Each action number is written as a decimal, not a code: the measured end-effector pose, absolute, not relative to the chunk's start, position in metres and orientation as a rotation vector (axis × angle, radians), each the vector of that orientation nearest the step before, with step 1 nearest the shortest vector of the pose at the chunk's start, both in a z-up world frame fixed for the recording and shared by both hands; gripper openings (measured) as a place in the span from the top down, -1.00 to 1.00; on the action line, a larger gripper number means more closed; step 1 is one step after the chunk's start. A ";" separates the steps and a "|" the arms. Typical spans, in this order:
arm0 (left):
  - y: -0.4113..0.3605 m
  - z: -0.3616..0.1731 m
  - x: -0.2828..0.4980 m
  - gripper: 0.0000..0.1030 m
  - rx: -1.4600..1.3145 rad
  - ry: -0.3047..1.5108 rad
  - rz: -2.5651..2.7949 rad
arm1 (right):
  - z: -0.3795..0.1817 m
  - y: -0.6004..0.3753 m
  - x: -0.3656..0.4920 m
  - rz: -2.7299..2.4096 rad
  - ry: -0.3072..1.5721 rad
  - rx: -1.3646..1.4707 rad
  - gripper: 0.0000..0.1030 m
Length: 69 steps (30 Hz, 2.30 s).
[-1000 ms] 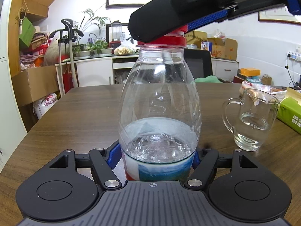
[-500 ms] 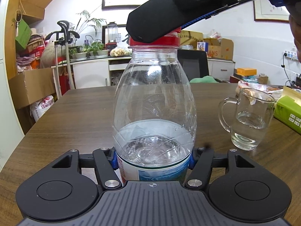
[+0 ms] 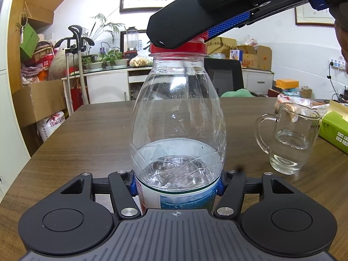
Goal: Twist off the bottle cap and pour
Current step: 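Twist the red cap further with the right tool while the left tool holds the bottle, then lift the loosened red cap off the bottle neck with the right tool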
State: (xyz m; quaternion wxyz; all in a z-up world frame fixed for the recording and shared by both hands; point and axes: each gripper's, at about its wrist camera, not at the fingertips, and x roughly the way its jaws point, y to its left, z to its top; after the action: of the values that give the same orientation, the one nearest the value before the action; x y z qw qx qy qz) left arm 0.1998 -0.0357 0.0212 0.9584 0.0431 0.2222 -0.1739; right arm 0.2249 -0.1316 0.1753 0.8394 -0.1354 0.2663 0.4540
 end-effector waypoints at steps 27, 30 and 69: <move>-0.041 0.027 0.204 -0.20 0.082 0.462 -0.331 | 0.160 -0.121 0.202 0.835 0.464 -0.257 0.26; -0.044 0.028 0.205 -0.20 0.086 0.461 -0.331 | 0.158 -0.123 0.200 0.830 0.462 -0.261 0.37; -0.036 0.019 0.215 -0.23 0.095 0.431 -0.320 | 0.151 -0.196 0.153 0.686 0.503 -0.137 0.38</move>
State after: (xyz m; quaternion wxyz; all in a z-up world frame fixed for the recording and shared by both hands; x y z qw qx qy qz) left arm 0.2153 -0.0359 0.0186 0.9630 0.0470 0.2131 -0.1581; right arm 0.1528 -0.1963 0.1508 0.9087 -0.0665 0.2438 0.3324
